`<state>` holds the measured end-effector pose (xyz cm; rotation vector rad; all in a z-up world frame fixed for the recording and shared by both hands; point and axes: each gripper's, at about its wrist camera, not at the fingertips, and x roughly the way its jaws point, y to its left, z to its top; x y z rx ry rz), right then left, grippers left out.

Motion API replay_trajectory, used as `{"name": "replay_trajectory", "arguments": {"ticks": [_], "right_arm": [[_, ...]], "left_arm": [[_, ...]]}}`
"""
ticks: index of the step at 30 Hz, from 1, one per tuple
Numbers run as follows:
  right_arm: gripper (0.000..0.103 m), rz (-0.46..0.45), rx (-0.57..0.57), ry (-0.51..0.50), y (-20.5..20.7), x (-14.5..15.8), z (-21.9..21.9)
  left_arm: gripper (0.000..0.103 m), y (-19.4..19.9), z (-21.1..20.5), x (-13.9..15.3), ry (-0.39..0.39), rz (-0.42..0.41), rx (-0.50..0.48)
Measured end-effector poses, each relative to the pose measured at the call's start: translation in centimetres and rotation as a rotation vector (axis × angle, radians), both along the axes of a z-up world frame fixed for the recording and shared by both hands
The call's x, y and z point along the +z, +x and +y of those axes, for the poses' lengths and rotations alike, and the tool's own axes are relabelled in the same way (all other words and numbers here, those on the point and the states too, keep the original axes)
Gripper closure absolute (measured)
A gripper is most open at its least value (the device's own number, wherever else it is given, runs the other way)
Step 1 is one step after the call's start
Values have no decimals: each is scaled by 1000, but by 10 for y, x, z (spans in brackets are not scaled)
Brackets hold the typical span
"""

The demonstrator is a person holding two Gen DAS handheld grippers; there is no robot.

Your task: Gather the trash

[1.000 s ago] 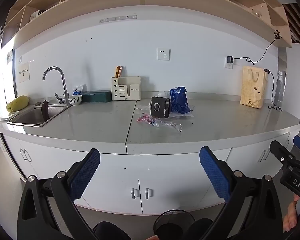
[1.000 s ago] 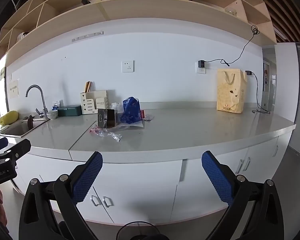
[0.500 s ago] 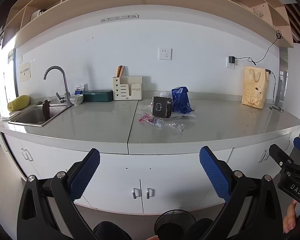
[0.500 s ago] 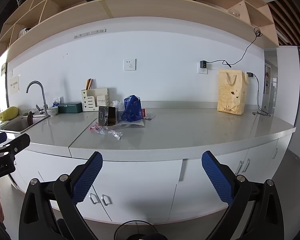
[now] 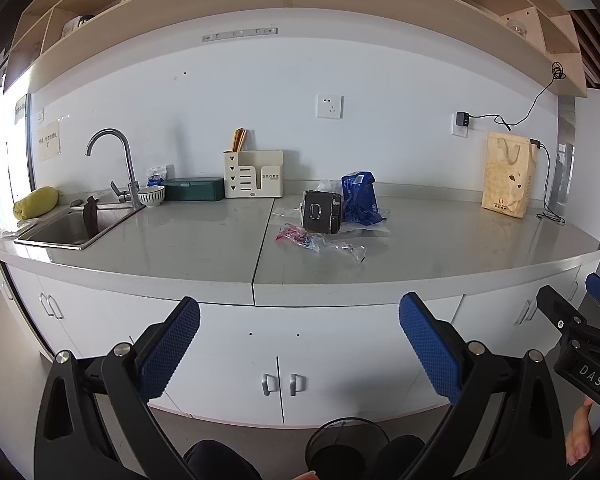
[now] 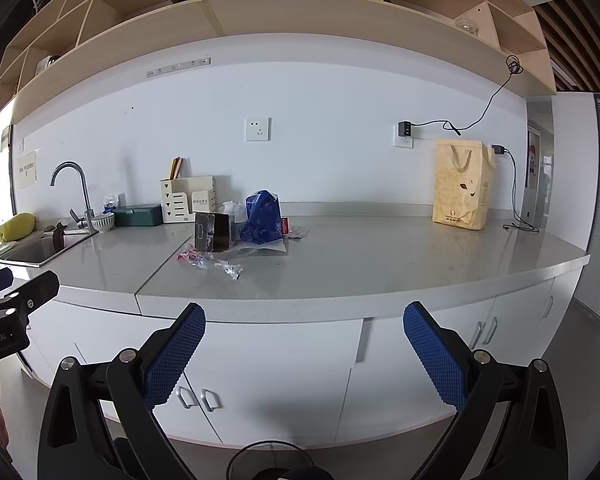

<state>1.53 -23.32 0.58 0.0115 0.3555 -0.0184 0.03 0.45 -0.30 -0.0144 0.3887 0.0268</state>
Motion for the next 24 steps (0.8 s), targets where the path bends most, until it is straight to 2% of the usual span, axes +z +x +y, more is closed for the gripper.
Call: {"name": "replay_trajectory", "arguments": {"ticks": [24], "right_arm": [[3,14,19,3,2,2,1]], "left_arm": [[4,-1,-3,0,-3,8,-2]]}}
